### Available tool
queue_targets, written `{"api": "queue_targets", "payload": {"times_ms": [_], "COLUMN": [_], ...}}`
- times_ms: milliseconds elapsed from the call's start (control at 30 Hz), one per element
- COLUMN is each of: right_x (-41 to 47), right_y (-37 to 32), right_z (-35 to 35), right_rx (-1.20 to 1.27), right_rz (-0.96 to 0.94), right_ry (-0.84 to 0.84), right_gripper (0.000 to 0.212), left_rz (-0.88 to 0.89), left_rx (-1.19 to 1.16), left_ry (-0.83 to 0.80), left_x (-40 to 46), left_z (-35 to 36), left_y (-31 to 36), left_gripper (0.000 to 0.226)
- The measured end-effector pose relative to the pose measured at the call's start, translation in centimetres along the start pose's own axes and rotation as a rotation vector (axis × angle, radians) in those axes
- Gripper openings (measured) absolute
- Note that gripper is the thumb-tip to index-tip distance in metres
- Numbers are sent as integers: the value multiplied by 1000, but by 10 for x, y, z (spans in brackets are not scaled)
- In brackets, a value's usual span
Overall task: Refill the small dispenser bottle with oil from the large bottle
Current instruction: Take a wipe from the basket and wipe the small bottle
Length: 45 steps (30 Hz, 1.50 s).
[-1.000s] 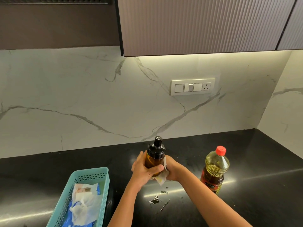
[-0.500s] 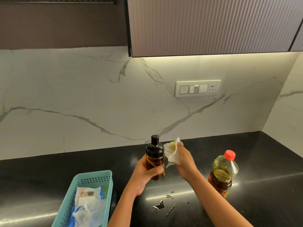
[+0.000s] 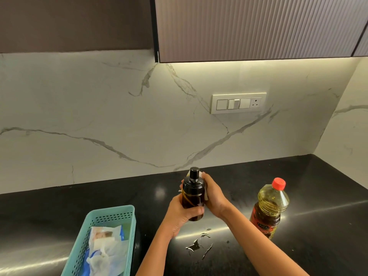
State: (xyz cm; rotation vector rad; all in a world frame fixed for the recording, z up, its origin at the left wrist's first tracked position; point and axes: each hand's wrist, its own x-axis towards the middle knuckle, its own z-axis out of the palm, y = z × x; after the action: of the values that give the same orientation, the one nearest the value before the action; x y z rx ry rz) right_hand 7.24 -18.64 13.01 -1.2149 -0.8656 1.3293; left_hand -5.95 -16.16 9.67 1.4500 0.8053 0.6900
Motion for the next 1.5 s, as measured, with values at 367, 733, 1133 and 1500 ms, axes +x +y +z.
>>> {"api": "queue_targets", "payload": {"times_ms": [367, 733, 1133, 1500], "right_x": [-33, -11, -28, -25], "right_y": [55, 49, 68, 87], "right_z": [7, 14, 13, 1], "right_rx": [-40, 224, 354, -141], "right_rz": [-129, 8, 387, 335], "right_ry": [48, 29, -37, 37], "right_gripper": [41, 39, 46, 30], "left_rz": [41, 256, 79, 43], "left_rx": [-65, -15, 178, 169], "left_ry": [267, 408, 493, 434], "left_x": [-4, -18, -10, -18], "left_z": [1, 22, 15, 16], "left_y": [-9, -14, -66, -68], "left_gripper": [46, 52, 82, 95]}}
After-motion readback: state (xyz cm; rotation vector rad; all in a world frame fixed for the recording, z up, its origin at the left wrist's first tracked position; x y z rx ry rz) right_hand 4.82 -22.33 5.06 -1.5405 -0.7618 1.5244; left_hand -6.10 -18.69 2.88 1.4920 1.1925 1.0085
